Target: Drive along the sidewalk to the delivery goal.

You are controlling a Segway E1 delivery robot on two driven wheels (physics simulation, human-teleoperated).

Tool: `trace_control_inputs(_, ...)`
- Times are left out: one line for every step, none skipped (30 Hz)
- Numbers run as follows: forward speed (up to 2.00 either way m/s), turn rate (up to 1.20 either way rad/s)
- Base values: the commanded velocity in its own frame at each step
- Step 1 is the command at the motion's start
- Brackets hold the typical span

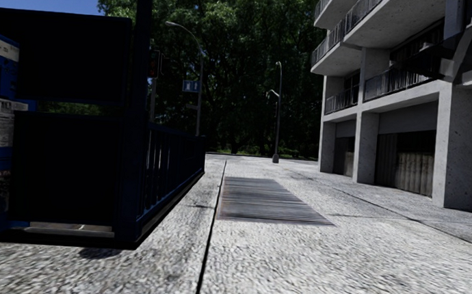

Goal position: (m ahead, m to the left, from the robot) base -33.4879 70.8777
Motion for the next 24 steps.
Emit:
trace_control_inputs(2.0,0.0)
trace_control_inputs(2.0,0.0)
trace_control_inputs(2.0,0.0)
trace_control_inputs(2.0,0.0)
trace_control_inputs(2.0,0.0)
trace_control_inputs(2.0,0.0)
trace_control_inputs(2.0,0.0)
trace_control_inputs(2.0,0.0)
trace_control_inputs(2.0,0.0)
trace_control_inputs(2.0,0.0)
trace_control_inputs(2.0,0.0)
trace_control_inputs(2.0,0.0)
trace_control_inputs(2.0,0.0)
trace_control_inputs(2.0,0.0)
trace_control_inputs(2.0,0.0)
trace_control_inputs(2.0,0.0)
trace_control_inputs(2.0,0.0)
trace_control_inputs(2.0,0.0)
trace_control_inputs(2.0,0.0)
trace_control_inputs(2.0,0.0)
trace_control_inputs(2.0,0.0)
trace_control_inputs(2.0,0.0)
trace_control_inputs(2.0,0.0)
trace_control_inputs(2.0,0.0)
